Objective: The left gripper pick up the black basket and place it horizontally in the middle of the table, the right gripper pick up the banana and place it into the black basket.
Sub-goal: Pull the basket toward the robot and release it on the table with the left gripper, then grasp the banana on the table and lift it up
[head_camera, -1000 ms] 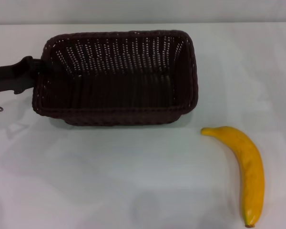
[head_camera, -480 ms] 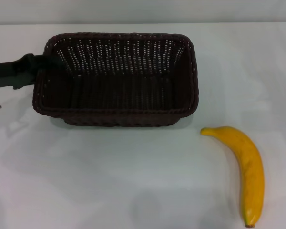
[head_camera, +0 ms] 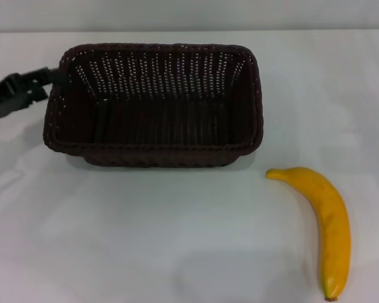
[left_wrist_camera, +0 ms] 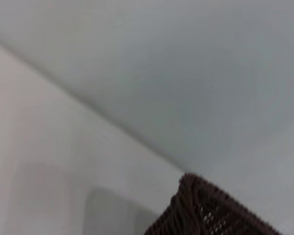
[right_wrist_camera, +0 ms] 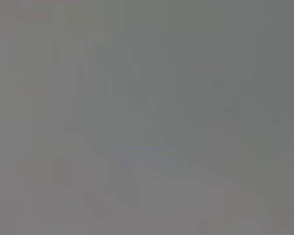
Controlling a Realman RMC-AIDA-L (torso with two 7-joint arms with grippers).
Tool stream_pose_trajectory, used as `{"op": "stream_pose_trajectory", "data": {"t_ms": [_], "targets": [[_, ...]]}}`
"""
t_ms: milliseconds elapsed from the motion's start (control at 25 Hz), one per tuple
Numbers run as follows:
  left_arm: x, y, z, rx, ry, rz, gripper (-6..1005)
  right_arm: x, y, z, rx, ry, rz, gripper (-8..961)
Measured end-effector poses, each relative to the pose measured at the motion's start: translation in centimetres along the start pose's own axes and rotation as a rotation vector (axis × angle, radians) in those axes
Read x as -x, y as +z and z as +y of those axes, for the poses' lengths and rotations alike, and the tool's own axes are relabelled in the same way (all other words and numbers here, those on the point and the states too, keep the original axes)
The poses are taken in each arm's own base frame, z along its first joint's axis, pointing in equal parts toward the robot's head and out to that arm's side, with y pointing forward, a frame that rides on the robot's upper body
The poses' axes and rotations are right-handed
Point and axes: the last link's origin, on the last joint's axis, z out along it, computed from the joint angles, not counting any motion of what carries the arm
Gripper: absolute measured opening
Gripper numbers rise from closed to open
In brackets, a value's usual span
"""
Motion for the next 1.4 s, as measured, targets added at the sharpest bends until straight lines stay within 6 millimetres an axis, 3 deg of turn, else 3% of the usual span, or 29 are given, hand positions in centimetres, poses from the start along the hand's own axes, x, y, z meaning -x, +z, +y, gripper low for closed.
{"op": "stream_pose_trajectory", "data": {"t_ms": [160,320,440,480,520,680,920,1200,1400], "targets": [[0.8,-2.2,-0.8,0.038,0.067,0.146,782,0.2,-0.1,-0.2,0.004,0.090,-0.010,862],[2.0,-4.7,-2.1,0.025,0.147,0.320,781,1.5,-0.2,-1.6,0.041,0.219,-0.011,862],[3.2,-6.7,-3.3,-0.019,0.204,0.491,779,3.2,0.1,-3.1,0.126,0.310,0.051,862],[3.5,-7.1,-3.6,-0.032,0.208,0.525,779,4.9,0.6,-4.1,0.201,0.343,0.144,862],[4.1,-7.7,-4.0,-0.053,0.216,0.584,779,4.9,0.6,-4.1,0.201,0.343,0.144,862],[6.0,-8.8,-5.5,-0.139,0.215,0.754,778,8.6,1.7,-4.4,0.398,0.299,0.415,862],[7.2,-8.8,-6.3,-0.238,0.239,0.837,777,12.3,1.2,-1.7,0.575,0.092,0.713,862],[6.2,-8.2,-6.9,-0.302,0.242,0.857,776,12.7,-1.7,4.7,0.536,-0.295,0.979,860],[5.3,-7.5,-7.0,-0.340,0.245,0.867,775,11.9,-2.2,9.0,0.555,-0.377,1.113,858]]}}
